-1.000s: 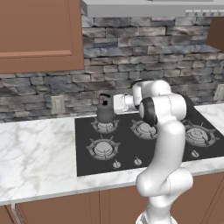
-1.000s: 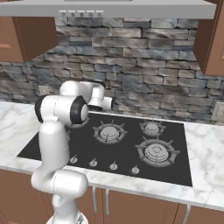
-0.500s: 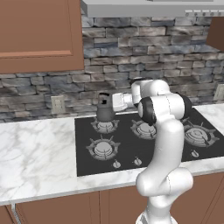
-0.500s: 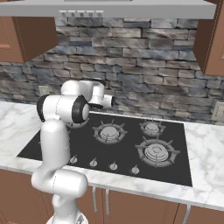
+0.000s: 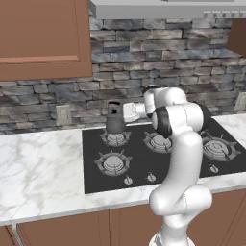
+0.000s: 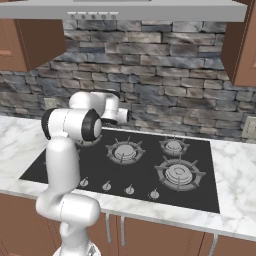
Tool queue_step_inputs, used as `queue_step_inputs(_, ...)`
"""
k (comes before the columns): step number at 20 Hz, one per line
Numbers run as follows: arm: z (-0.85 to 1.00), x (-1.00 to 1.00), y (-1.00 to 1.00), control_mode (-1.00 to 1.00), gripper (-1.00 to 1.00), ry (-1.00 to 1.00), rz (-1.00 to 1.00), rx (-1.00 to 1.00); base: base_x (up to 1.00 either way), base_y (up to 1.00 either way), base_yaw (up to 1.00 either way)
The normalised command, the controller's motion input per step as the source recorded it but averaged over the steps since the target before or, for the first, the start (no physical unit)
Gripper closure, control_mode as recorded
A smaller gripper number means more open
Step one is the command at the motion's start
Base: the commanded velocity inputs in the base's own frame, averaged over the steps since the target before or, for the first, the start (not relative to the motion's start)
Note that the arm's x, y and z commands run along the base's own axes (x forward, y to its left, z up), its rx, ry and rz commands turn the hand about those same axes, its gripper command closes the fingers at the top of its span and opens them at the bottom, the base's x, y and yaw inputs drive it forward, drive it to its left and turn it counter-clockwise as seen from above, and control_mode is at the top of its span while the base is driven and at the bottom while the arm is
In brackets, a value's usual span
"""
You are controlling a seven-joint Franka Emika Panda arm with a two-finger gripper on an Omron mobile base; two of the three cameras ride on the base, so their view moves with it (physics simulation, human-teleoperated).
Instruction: Pick the kettle from the cabinet and place it on a stove burner. Then pick the pot from the counter and place it on another stove burner. Finally, turn both burners on.
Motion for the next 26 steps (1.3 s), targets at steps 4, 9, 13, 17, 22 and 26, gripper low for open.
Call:
queue_step_inputs(4, -0.16, -0.15, -0.22, -1.0, -1.0, 0.0, 0.0, 0.05, 0.0, 0.0, 0.0)
queue_step_inputs(9, -0.11, -0.18, -0.14, -1.0, -1.0, 0.0, 0.0, 0.02, 0.0, 0.0, 0.0)
queue_step_inputs(13, -0.01, -0.1, -0.01, -1.0, -1.0, 0.0, 0.0, 0.0, 0.0, 0.0, 0.0)
queue_step_inputs(17, 0.0, -0.08, 0.0, -1.0, -1.0, -0.01, 0.0, 0.0, 0.0, 0.0, 0.0)
queue_step_inputs(22, 0.0, -0.14, 0.0, -1.0, -1.0, -0.03, 0.0, 0.0, 0.0, 0.0, 0.0)
queue_step_inputs(26, 0.0, -0.21, 0.0, -1.0, -1.0, -0.05, 0.0, 0.0, 0.0, 0.0, 0.0)
